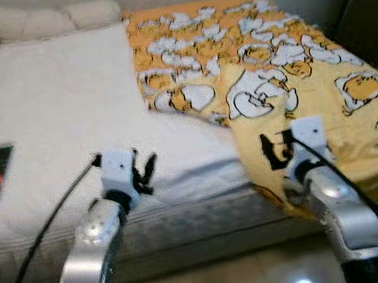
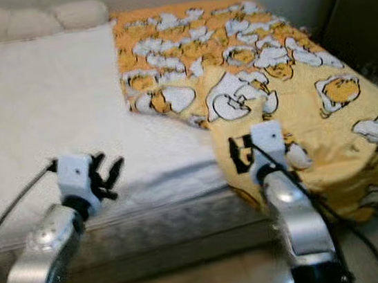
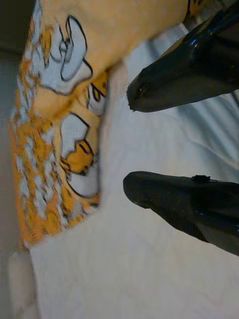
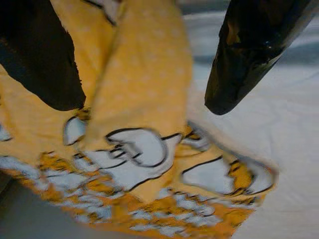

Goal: Clean up the room

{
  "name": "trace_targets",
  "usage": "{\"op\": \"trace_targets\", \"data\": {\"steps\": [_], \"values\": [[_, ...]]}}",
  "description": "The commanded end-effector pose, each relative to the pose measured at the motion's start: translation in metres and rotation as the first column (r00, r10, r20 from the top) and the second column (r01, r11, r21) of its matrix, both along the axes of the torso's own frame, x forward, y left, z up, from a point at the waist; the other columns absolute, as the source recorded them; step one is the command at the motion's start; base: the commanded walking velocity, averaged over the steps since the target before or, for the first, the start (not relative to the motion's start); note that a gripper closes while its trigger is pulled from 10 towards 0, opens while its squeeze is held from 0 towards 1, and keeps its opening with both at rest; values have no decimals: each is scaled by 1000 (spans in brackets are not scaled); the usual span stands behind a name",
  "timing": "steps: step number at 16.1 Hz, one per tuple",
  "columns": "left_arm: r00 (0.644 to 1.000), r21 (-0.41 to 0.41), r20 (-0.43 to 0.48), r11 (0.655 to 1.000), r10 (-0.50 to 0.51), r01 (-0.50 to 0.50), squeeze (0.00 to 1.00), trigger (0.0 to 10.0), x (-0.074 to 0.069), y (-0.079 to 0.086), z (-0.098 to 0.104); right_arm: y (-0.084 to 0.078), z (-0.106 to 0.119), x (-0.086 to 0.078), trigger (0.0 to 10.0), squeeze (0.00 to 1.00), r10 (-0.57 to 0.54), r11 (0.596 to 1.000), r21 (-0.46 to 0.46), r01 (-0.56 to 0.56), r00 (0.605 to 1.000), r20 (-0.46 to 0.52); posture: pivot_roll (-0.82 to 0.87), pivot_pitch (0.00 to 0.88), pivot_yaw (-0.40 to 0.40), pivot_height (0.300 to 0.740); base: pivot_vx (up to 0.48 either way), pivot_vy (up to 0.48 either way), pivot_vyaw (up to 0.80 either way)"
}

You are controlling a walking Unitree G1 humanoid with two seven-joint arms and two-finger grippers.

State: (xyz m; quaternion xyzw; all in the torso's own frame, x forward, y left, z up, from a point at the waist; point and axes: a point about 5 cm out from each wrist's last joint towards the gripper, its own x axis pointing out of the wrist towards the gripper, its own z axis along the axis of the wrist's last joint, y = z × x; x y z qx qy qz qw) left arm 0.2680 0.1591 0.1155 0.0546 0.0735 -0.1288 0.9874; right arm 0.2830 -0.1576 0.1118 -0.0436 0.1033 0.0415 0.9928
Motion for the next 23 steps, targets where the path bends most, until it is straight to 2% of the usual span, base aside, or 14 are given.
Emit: {"op": "trace_targets", "data": {"steps": [1,2,3,7,15,23], "values": [[1000,8,4,1000,16,-16,235,10000,1,2,1,4,3,1,10000,0,26,1000,8,-27,1000,11,-80,0,5,740,0,-450,800],[1000,8,5,1000,18,-18,239,10000,1,3,1,4,3,1,10000,0,24,1000,14,-25,1000,9,-80,0,6,740,0,-450,800],[999,3,16,999,39,-39,231,10000,1,5,2,3,0,1,10000,0,7,998,68,-7,1000,-2,-78,0,6,740,0,-428,0],[993,-31,48,994,107,-106,227,10000,5,12,8,6,-1,0,10000,0,20,996,89,-19,1000,-7,-75,0,7,740,0,0,0],[993,-105,28,988,116,-112,275,10000,4,8,5,6,4,0,10000,0,48,997,65,-48,999,12,-83,0,-1,740,0,0,0],[994,-115,17,988,109,-106,275,10000,0,5,3,7,4,2,10000,0,71,996,47,-70,998,-1,-80,0,-16,740,65,0,0]]}}
